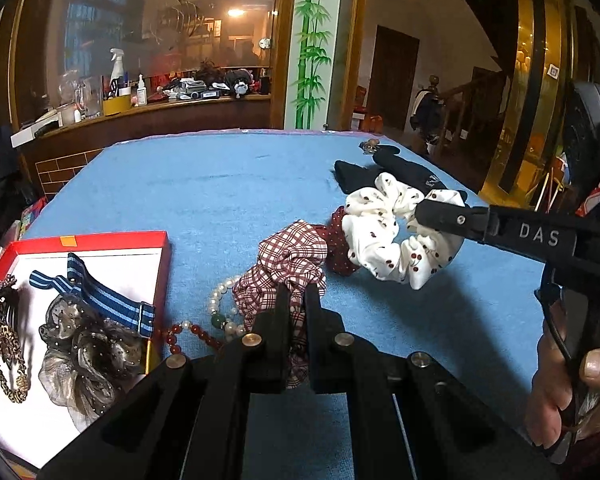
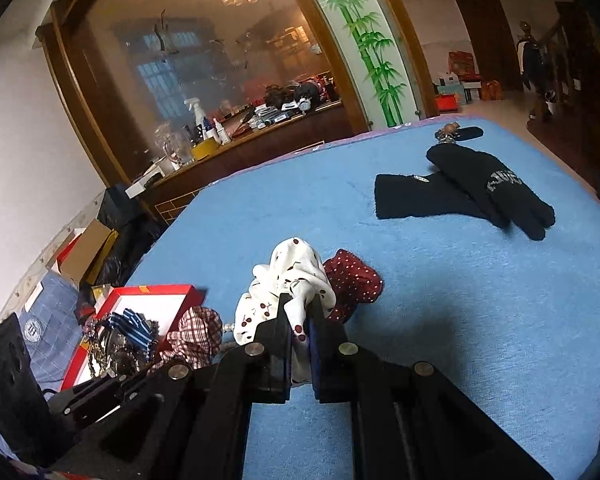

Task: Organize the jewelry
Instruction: 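Grasp the white polka-dot scrunchie with the right tool while the left tool grasps the plaid scrunchie, then lift both scrunchies and carry them over the red-rimmed tray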

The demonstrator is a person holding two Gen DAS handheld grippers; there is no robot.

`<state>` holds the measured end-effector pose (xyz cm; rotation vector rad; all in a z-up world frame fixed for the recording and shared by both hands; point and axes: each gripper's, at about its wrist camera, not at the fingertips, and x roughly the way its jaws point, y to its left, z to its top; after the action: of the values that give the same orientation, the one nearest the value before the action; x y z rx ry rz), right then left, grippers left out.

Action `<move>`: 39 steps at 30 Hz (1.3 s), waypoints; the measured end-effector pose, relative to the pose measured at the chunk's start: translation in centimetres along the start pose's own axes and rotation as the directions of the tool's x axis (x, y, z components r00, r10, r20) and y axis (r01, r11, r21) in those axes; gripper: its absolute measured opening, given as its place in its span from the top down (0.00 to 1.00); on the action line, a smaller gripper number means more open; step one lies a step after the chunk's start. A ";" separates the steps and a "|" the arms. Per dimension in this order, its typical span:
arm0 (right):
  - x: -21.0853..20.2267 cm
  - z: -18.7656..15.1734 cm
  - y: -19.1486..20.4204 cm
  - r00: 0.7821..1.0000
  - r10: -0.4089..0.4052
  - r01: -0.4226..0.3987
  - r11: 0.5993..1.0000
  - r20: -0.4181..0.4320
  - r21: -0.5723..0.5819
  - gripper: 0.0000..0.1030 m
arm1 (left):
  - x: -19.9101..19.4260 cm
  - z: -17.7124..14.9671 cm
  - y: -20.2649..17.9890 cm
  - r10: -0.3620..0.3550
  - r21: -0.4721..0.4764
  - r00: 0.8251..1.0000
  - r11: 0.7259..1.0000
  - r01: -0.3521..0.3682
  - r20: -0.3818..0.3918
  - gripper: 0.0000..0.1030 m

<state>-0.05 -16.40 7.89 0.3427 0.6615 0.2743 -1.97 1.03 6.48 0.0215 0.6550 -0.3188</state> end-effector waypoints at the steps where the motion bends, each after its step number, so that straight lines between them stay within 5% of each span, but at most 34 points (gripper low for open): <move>1: 0.0 -0.1 0.1 1.000 -0.001 0.001 1.000 -0.001 -0.004 0.93 | 0.0 0.0 0.0 0.001 -0.001 1.000 1.000 -0.001 0.001 0.94; 39: 0.0 -1.0 2.4 1.000 -0.026 0.026 0.994 0.000 -0.110 0.92 | -0.6 0.5 1.1 0.083 -0.037 0.996 0.996 -0.082 0.027 0.94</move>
<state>-1.00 -14.00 8.03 0.2288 0.6490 0.2850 -1.81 2.15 7.12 0.0094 0.6299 -0.2270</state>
